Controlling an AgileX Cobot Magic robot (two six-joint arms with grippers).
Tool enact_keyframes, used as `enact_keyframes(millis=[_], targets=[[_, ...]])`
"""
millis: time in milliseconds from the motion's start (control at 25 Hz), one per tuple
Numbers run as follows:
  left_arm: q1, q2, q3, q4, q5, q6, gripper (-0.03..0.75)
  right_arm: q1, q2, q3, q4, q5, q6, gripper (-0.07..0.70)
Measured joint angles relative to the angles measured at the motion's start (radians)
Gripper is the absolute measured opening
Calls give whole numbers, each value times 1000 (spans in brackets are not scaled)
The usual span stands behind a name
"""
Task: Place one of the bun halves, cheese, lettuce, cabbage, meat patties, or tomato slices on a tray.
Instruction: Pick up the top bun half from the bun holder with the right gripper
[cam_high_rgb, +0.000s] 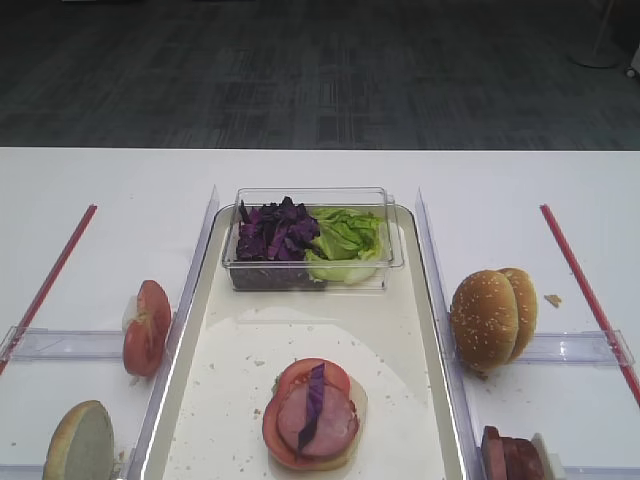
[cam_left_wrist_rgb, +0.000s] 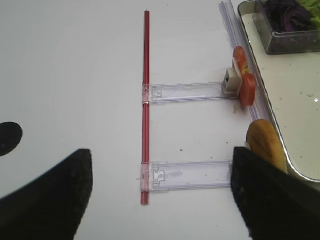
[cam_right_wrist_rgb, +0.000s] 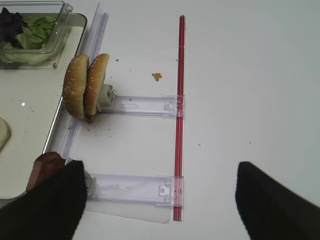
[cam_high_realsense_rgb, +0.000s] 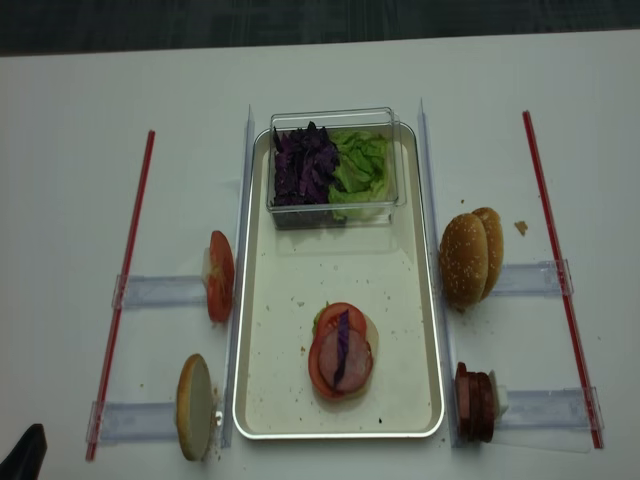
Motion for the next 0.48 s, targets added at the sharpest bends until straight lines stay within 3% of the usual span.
enact_keyframes(millis=[480], targets=[[0,0,0,0,0,0,526,0,0,0,0,0,0,624]])
